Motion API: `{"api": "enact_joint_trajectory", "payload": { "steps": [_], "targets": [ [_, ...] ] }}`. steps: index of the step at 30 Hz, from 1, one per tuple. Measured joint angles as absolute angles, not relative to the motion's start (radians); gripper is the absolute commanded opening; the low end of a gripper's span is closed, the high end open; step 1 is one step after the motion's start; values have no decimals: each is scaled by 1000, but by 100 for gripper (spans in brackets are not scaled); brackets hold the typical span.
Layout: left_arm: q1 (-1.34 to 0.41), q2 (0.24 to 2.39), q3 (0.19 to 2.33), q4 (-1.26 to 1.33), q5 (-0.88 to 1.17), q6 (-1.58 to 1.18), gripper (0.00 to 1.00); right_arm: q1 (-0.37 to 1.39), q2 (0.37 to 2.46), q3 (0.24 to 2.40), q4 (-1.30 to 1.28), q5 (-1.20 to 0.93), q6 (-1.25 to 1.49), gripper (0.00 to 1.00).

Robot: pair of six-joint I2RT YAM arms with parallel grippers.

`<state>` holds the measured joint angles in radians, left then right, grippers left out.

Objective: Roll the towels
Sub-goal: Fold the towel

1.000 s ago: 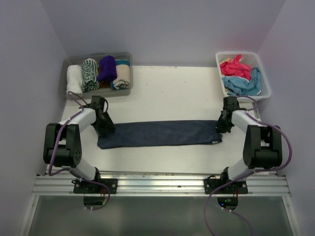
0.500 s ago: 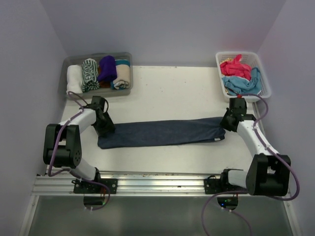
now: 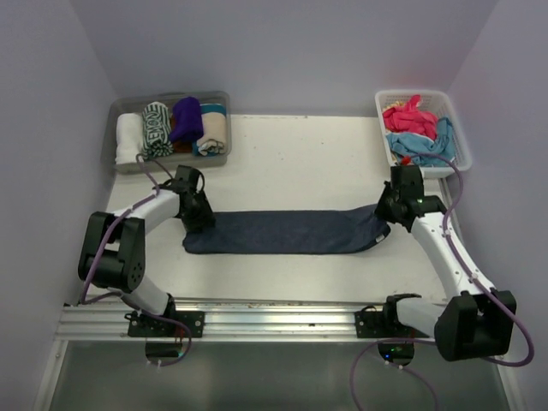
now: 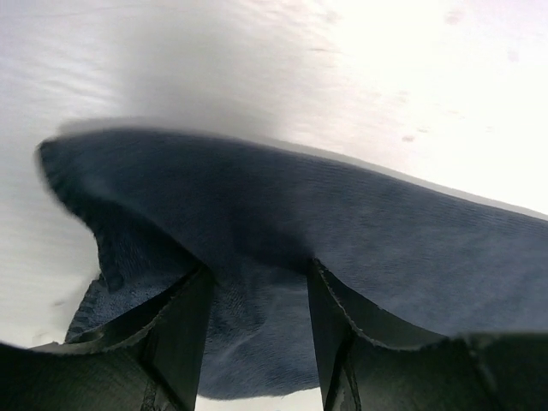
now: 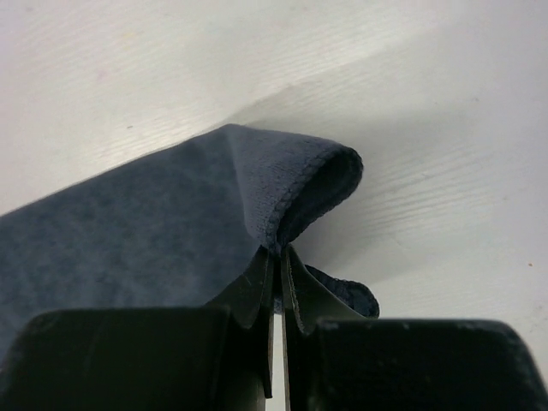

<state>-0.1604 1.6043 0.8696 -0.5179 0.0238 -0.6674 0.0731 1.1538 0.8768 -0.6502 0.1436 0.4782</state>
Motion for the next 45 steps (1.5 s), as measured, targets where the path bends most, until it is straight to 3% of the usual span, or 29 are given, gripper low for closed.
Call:
{"api": "enact_joint_trajectory", "payload": {
  "steps": [13, 27, 45],
  "targets": [
    [-350, 1690, 944, -364, 123, -751, 51, 422, 1148, 1042, -699, 182, 597, 0],
    [-243, 1518, 898, -655, -100, -659, 52, 869, 1474, 1285, -652, 245, 688, 0],
    [-208, 1530, 827, -661, -107, -633, 51, 1038, 1778, 1568, -585, 233, 673, 0]
  ]
}}
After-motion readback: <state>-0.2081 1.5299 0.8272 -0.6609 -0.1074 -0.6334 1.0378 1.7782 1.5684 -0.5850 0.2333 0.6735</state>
